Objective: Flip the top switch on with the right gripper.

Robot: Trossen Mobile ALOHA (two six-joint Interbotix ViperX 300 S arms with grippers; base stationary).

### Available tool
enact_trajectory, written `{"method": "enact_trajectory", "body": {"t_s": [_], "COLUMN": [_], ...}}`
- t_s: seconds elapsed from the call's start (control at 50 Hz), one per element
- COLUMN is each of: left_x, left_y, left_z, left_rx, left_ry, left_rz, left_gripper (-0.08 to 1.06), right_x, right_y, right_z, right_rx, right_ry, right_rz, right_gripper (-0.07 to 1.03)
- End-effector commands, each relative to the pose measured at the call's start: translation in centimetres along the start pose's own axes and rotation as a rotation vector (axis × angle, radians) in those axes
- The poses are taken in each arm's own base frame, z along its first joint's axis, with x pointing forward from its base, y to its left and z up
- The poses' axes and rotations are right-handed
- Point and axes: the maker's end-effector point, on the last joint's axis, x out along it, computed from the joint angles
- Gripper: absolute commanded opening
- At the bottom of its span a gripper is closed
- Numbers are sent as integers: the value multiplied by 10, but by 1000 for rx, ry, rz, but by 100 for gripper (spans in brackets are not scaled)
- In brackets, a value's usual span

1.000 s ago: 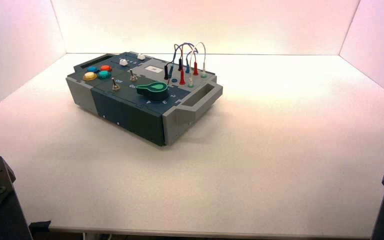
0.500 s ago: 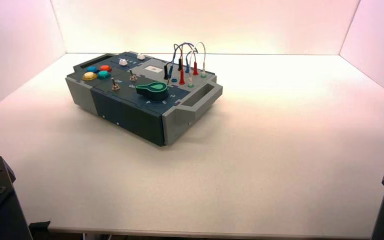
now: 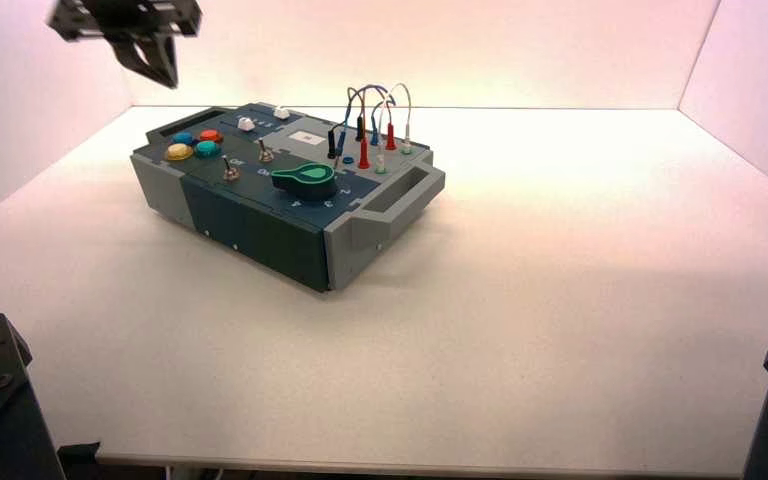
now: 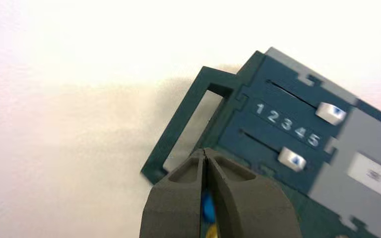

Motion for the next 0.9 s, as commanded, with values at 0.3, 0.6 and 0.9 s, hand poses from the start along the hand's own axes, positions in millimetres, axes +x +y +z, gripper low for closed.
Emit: {"method": "enact_trajectory", "body": {"t_s": [0.3, 0.6, 0.9], "left_x": [28, 37, 54], "left_y": [3, 4, 10], "left_z": [34, 41, 34], "left_rx": [7, 22, 17], "left_ry": [-2, 4, 47], "left_rz": [-1, -2, 1], "left_gripper": [-3, -3, -3], "right_x": [-14, -10, -6], "right_y": [10, 11, 14], "right_z": [22, 23, 34], "right_rx": [42, 50, 45], "right_ry": [-45, -31, -25], "right_rz": [46, 51, 55], "right_gripper": [-2, -2, -2]}}
